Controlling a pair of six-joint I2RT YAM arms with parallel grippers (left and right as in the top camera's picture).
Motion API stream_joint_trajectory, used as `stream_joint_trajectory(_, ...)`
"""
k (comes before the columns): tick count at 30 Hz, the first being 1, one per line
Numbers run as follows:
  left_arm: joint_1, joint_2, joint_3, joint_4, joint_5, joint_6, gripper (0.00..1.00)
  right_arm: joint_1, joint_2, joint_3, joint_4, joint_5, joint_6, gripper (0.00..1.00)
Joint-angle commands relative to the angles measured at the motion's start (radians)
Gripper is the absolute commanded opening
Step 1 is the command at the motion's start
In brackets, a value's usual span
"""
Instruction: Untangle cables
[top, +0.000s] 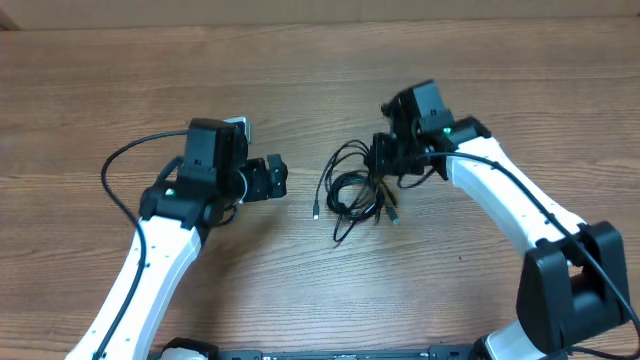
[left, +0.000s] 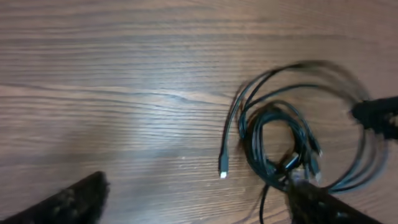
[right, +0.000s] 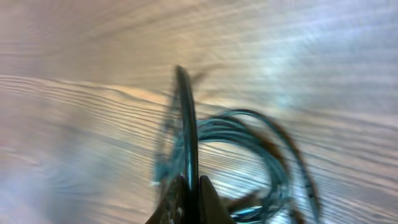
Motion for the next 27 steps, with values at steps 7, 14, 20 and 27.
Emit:
stream_joint_trajectory(7, -0.064, 0.203, 0.025, 0.181, 0.167, -0.027, 0.7, 0.056, -0.035, 0.033, -0.11, 0.22, 0.077, 0.04)
stream_joint_trajectory(14, -0.172, 0.339, 0.025, 0.302, 0.174, -0.095, 0.84, 0.054, -0.035, 0.033, -0.182, 0.381, 0.126, 0.04)
stream_joint_trajectory(20, -0.256, 0.447, 0.025, 0.417, 0.161, -0.107, 0.7, 0.054, -0.035, 0.033, -0.222, 0.417, 0.143, 0.04)
stream_joint_trajectory(27, -0.314, 0.527, 0.025, 0.459, 0.066, -0.143, 0.66, 0.054, -0.035, 0.033, -0.249, 0.417, 0.146, 0.04)
